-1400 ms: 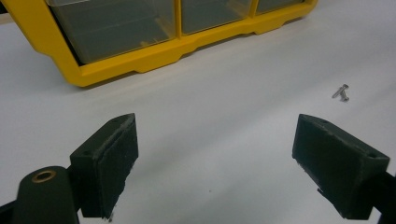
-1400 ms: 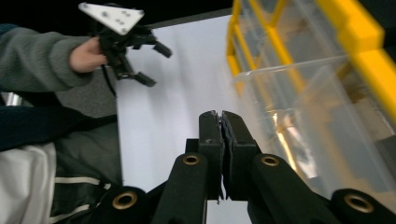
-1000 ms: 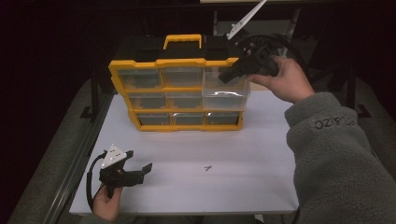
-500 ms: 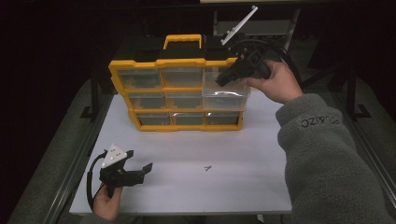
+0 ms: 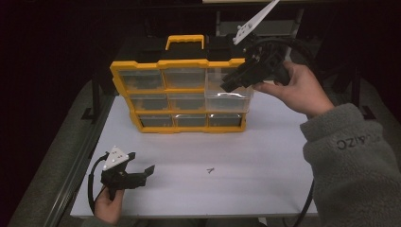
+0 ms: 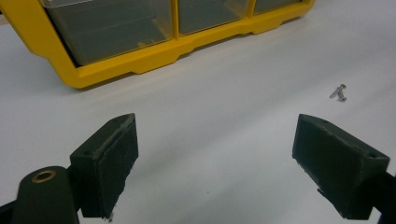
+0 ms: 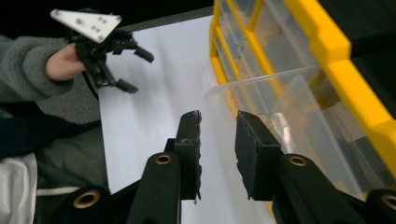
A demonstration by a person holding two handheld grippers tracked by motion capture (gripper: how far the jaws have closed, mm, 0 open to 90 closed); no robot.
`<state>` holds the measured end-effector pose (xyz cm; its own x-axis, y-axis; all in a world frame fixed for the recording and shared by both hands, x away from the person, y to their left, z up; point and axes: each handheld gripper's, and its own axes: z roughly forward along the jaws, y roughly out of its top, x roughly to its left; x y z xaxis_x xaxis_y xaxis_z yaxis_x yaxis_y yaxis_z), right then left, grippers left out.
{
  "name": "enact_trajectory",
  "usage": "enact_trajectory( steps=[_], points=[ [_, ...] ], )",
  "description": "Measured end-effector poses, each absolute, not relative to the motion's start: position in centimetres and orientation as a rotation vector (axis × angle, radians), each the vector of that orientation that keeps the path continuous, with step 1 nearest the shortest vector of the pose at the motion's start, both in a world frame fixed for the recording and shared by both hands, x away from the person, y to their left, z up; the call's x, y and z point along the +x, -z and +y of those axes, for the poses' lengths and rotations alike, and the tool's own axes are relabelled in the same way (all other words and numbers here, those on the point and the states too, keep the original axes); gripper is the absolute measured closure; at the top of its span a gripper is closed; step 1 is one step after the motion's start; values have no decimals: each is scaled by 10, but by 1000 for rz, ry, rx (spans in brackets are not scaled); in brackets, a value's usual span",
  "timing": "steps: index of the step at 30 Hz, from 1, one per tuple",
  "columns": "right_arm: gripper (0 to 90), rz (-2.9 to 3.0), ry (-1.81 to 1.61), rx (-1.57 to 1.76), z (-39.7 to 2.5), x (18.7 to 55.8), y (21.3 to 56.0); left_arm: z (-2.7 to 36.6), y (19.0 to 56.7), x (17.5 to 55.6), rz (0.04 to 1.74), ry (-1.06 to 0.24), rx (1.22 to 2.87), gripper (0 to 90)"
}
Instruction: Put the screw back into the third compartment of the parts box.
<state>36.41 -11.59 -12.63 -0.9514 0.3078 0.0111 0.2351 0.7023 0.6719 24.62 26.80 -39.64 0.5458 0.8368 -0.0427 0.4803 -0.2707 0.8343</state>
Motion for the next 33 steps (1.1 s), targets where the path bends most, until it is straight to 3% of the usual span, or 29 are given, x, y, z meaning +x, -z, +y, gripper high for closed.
enact_trajectory(
  steps=[4, 13, 22, 33],
  points=[
    [632, 2790, -1127, 361, -115, 339, 129, 268, 396, 245, 1065, -530, 1914, 137],
    [594, 2826, -1149, 256, -109, 294, 188, 268, 395, 245, 1071, -531, 1905, 137],
    [566, 2847, -1123, 303, -101, 282, 254, 268, 396, 246, 1075, -523, 1909, 137],
    [600, 2925, -1070, 338, -80, 293, 335, 267, 397, 247, 1062, -523, 1917, 137]
  ],
)
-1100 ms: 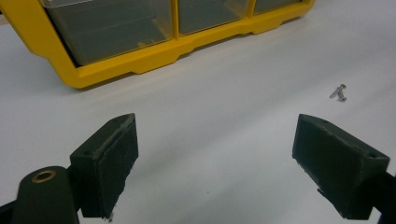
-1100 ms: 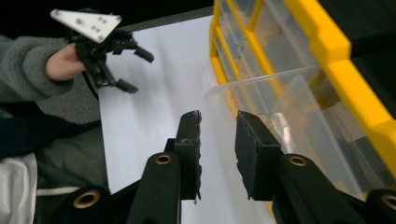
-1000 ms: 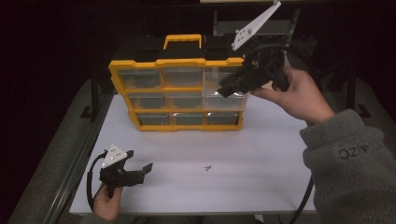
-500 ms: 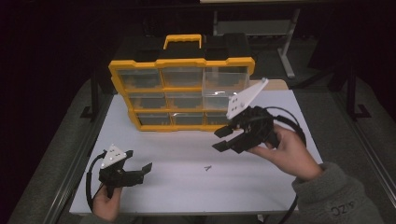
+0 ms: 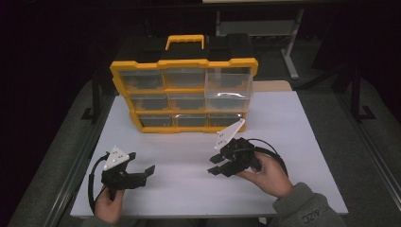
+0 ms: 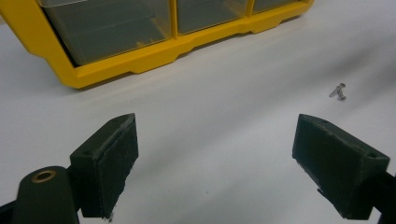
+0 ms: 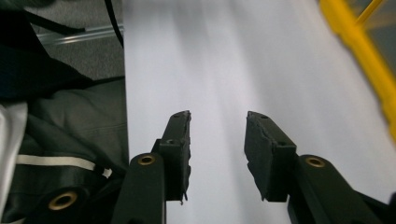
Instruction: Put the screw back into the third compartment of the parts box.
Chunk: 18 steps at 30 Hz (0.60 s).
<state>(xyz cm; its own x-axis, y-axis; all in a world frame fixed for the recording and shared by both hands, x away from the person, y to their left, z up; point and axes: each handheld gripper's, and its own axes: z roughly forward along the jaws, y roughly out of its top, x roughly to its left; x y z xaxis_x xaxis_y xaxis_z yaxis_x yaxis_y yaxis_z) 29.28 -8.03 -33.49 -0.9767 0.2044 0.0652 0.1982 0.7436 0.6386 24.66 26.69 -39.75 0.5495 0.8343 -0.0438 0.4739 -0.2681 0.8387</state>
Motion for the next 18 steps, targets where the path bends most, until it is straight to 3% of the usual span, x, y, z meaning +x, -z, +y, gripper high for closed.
enact_trajectory(
  steps=[18],
  points=[
    [753, 3010, -864, 404, -51, 335, 407, 269, 397, 247, 1054, -528, 1930, 137]
  ],
)
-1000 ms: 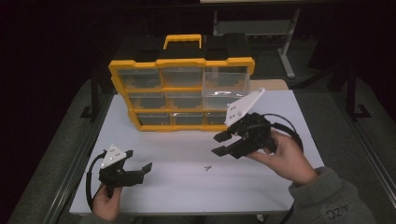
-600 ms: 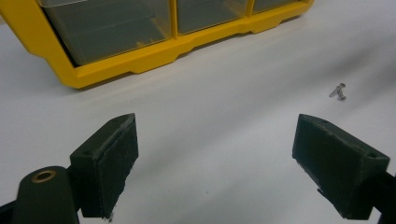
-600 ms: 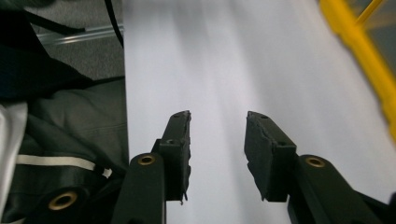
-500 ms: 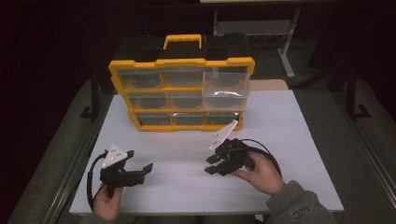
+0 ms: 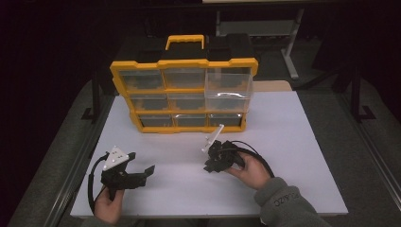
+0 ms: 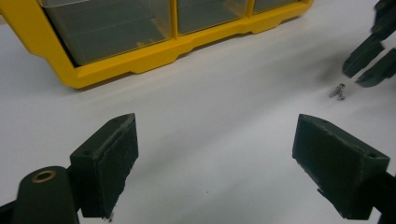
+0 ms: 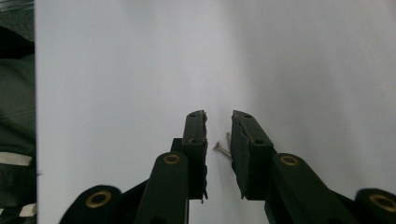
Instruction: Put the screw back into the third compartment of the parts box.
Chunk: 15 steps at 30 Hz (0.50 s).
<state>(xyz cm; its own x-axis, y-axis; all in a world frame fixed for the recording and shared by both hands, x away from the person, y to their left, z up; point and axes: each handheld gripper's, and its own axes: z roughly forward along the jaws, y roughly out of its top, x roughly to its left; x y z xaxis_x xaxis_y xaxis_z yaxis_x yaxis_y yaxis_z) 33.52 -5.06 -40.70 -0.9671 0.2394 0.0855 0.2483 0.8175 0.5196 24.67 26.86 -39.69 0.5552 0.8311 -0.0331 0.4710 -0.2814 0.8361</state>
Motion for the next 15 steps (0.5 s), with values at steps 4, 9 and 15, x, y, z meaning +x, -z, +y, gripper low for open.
enact_trajectory(
  steps=[4, 9, 15],
  points=[
    [778, -2987, 808, -411, -46, 346, 419, 268, 398, 247, 1055, -524, 1923, 137],
    [780, -2965, 784, -434, -49, 354, 428, 267, 398, 247, 1062, -514, 1915, 137],
    [800, -2975, 781, -437, -50, 354, 429, 267, 398, 247, 1057, -514, 1930, 137]
  ],
)
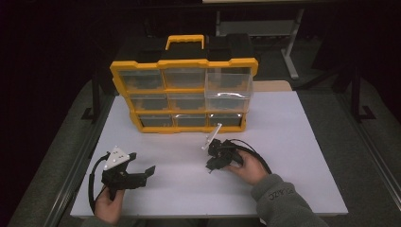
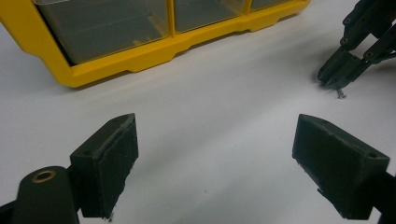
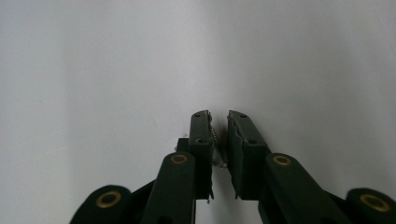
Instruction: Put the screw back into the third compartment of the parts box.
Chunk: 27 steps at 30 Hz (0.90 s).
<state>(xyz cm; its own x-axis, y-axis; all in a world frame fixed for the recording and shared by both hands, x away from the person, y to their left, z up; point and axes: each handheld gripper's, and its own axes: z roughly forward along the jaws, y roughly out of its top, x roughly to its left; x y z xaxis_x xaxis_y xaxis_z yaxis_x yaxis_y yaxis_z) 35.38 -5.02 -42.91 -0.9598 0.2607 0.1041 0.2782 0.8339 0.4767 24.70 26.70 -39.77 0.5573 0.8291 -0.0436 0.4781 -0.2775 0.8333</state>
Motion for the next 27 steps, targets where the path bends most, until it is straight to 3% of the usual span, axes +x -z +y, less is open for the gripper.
enact_trajectory(
  steps=[5, 15, 27],
  points=[
    [861, -3003, 781, -434, -51, 352, 429, 267, 397, 247, 1056, -518, 1932, 137],
    [865, -2983, 778, -440, -53, 354, 429, 268, 397, 247, 1054, -520, 1928, 137],
    [866, -2930, 889, -428, -65, 337, 401, 268, 396, 247, 1051, -519, 1929, 137]
  ],
)
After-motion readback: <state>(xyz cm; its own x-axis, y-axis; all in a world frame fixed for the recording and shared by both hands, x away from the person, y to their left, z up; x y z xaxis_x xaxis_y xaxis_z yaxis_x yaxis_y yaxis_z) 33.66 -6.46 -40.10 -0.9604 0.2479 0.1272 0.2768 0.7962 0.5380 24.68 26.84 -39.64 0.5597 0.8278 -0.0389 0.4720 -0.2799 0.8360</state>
